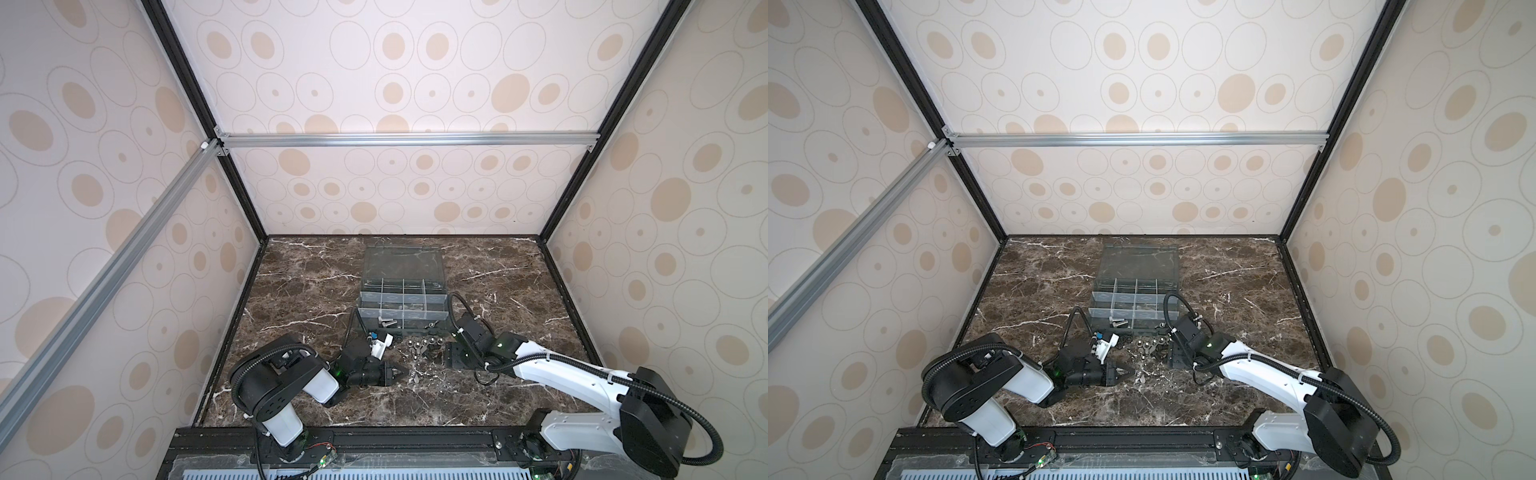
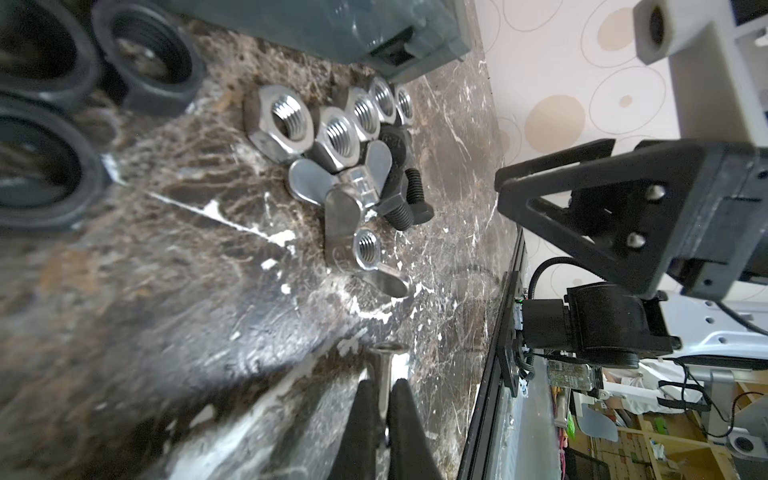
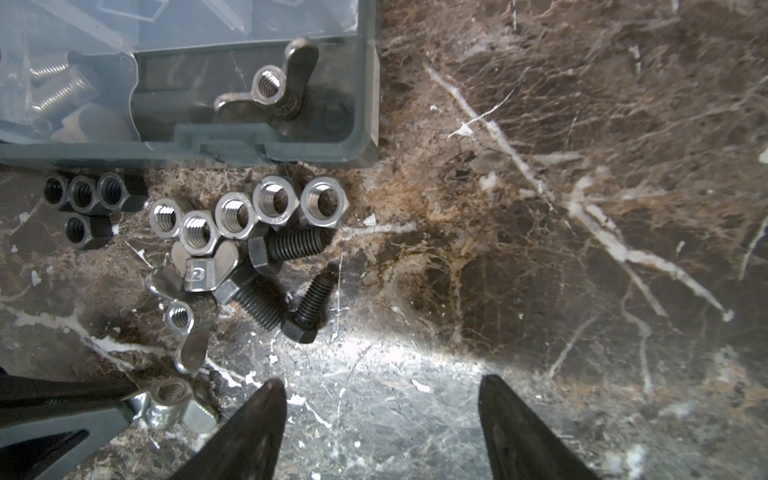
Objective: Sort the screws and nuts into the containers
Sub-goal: 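Close the left gripper on the silver wing nut and lift it, then carry the wing nut over the front compartment and open the left gripper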
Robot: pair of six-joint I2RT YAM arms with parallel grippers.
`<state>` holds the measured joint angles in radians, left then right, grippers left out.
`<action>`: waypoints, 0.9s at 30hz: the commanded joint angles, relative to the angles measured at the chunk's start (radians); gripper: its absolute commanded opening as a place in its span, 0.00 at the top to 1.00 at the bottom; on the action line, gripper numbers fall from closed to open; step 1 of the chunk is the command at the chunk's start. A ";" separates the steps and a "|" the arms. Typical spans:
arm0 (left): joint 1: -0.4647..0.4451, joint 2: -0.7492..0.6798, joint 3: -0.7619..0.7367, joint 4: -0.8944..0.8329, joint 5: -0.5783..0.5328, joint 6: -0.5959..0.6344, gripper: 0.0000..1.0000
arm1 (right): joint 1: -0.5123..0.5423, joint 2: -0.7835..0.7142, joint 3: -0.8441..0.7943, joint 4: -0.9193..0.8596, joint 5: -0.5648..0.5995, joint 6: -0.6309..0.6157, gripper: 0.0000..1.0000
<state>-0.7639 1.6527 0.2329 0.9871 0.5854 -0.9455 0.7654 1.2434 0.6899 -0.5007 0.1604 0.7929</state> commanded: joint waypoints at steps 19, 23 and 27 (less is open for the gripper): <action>0.024 -0.366 0.261 -0.613 -0.246 0.307 1.00 | 0.000 0.002 0.032 -0.049 0.023 -0.008 0.23; 0.047 -0.384 0.351 -0.688 -0.308 0.364 1.00 | 0.000 0.005 0.032 -0.045 0.021 -0.004 0.24; 0.055 -0.354 0.429 -0.754 -0.349 0.414 1.00 | 0.001 -0.010 0.016 -0.039 0.024 0.005 0.23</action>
<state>-0.7181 1.2842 0.6022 0.3294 0.2958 -0.6155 0.7654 1.2434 0.7029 -0.5205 0.1619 0.7876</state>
